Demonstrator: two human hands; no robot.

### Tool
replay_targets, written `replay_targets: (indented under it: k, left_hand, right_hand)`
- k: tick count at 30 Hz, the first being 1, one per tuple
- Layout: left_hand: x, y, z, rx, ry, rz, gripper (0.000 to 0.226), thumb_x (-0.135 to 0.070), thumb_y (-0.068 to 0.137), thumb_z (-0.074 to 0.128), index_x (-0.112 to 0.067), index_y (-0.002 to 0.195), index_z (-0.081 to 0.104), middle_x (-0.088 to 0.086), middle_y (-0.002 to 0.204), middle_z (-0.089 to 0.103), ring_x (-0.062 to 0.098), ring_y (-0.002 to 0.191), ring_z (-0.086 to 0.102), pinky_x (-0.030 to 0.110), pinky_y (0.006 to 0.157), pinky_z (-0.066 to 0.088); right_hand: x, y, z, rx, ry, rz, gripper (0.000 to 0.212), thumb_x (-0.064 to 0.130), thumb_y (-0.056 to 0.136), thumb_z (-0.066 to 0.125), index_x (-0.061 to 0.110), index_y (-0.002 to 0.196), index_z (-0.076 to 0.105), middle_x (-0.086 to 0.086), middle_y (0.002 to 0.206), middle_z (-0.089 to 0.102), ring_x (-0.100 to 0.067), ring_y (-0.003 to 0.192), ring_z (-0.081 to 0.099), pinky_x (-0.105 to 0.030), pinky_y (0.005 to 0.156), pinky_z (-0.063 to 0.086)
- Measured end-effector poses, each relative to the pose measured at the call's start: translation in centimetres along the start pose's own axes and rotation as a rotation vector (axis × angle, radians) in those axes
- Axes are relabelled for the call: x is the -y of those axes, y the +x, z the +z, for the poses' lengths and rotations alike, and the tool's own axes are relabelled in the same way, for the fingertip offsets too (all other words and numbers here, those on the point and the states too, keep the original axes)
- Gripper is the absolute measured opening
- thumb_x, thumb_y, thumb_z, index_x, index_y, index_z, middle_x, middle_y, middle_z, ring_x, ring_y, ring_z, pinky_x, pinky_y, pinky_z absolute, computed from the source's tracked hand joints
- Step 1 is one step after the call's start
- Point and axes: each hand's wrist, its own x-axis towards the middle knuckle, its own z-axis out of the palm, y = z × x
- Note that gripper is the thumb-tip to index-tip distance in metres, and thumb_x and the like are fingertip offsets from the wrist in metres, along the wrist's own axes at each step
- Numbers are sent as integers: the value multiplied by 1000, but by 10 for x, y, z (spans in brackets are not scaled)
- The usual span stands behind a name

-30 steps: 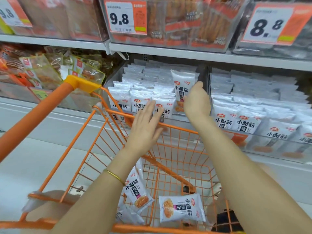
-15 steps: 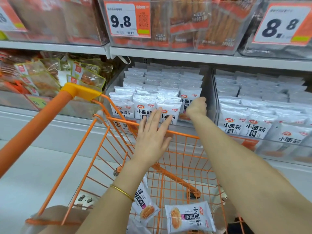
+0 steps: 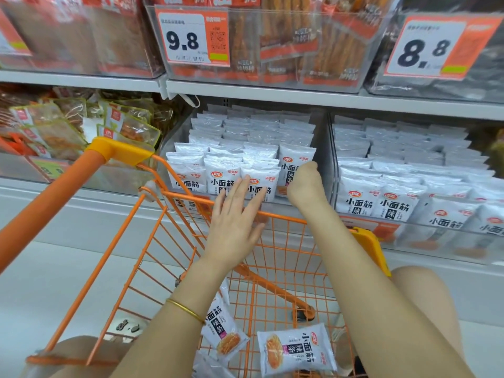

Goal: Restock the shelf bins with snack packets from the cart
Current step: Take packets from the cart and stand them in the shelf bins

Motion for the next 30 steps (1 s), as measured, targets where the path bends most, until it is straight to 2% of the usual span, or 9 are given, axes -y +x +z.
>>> replay_targets:
  k: [5, 10, 13, 16, 18, 20, 22, 26, 30]
  left_hand:
    - [-1, -3, -2, -38, -33, -4, 54, -28, 85, 54, -21, 137, 42, 14, 150, 29, 29, 141, 22, 49, 114, 16]
    - [-7, -6, -3, -94, -89, 27, 49, -21, 82, 49, -22, 130, 43, 8, 144, 39, 28, 132, 30, 54, 110, 23]
    - [-12, -7, -6, -131, -112, 83, 43, -18, 84, 46, -19, 127, 49, 8, 140, 44, 28, 127, 38, 52, 107, 27]
    - [-16, -6, -13, -183, -119, 125, 39, -12, 83, 50, -15, 121, 57, 8, 134, 49, 27, 121, 43, 46, 106, 29]
    - [-18, -7, -15, -209, -118, 131, 38, -7, 81, 54, -14, 118, 60, 8, 131, 52, 26, 119, 44, 42, 104, 28]
    - [-18, -7, -16, -224, -116, 126, 37, -6, 80, 55, -14, 116, 61, 7, 129, 54, 25, 118, 44, 40, 102, 27]
    - [-19, -8, -16, -230, -116, 129, 37, -5, 81, 54, -14, 115, 62, 7, 127, 55, 24, 118, 44, 39, 101, 28]
    - [-21, -9, -18, -233, -126, 153, 35, -7, 82, 55, -13, 116, 62, 7, 122, 58, 23, 116, 45, 38, 96, 30]
    - [-25, -10, -17, -195, -173, 212, 31, -7, 83, 56, -11, 113, 63, 3, 108, 62, 21, 104, 50, 33, 86, 36]
  right_hand:
    - [-18, -72, -22, -12, -119, -463, 30, 0, 93, 45, 9, 121, 52, -9, 116, 60, -24, 108, 57, -35, 91, 47]
    - [-87, -82, 28, 841, -708, -512, 32, 11, 94, 50, 5, 125, 54, -12, 121, 59, -28, 108, 56, -33, 88, 47]
    - [-133, -89, 63, 1112, -1074, -404, 51, 26, 90, 61, 3, 133, 46, -12, 128, 55, -30, 111, 56, -36, 87, 49]
    - [-148, -93, 75, 1138, -1195, -425, 57, 29, 88, 65, 4, 135, 45, -10, 131, 53, -29, 110, 55, -39, 90, 49]
    - [-147, -94, 74, 1127, -1186, -427, 49, 25, 87, 66, 4, 128, 49, -9, 124, 56, -24, 94, 55, -34, 79, 48]
    - [-146, -94, 74, 1113, -1175, -433, 25, 23, 87, 66, 5, 100, 57, -7, 99, 60, -20, 74, 50, -31, 64, 44]
    - [-143, -97, 70, 1121, -1190, -421, 26, 22, 87, 66, 7, 73, 49, -1, 70, 46, -17, 60, 43, -28, 56, 38]
    - [-144, -100, 70, 1174, -1176, -422, 40, 23, 86, 66, -1, 117, 56, -5, 89, 54, -21, 86, 47, -31, 75, 42]
    - [-141, -98, 69, 1233, -1127, -375, 20, 19, 91, 61, 5, 105, 56, -5, 97, 50, -22, 85, 51, -29, 69, 49]
